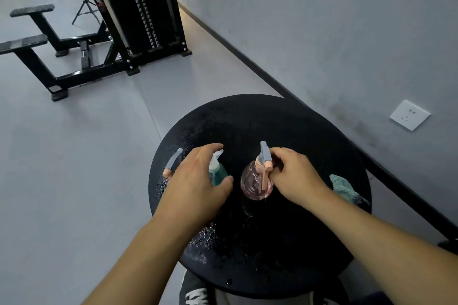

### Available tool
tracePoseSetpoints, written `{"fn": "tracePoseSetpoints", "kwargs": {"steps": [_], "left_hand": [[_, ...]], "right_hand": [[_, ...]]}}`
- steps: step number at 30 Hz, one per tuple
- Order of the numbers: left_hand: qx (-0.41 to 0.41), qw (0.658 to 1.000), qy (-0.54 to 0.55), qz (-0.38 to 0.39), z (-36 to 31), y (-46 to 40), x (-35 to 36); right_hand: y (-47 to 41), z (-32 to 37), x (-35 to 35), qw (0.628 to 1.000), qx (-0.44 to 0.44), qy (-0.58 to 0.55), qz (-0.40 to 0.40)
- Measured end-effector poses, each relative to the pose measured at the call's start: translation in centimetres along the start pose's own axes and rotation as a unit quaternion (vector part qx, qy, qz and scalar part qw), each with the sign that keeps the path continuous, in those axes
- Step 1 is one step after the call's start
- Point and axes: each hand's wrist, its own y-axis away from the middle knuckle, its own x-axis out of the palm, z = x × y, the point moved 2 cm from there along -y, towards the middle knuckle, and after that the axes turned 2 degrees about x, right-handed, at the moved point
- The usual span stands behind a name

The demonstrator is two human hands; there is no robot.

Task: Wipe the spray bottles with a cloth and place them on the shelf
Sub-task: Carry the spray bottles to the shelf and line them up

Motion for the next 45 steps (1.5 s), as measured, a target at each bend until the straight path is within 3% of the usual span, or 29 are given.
{"fn": "tracePoseSetpoints", "kwargs": {"steps": [24, 36, 45], "left_hand": [[0.216, 0.973, 0.025, -0.075, -17.9, 13.2, -4.9], [0.33, 0.942, 0.048, -0.029, -27.8, 18.7, -0.8], [0.39, 0.917, 0.062, 0.058, -35.1, 21.0, 5.9]], "right_hand": [[25.5, 4.3, -23.1, 0.97, -0.081, 0.022, -0.227], [36.8, -1.8, -29.1, 0.947, -0.008, 0.029, -0.321], [43.7, -10.1, -32.5, 0.925, 0.088, 0.02, -0.369]]}}
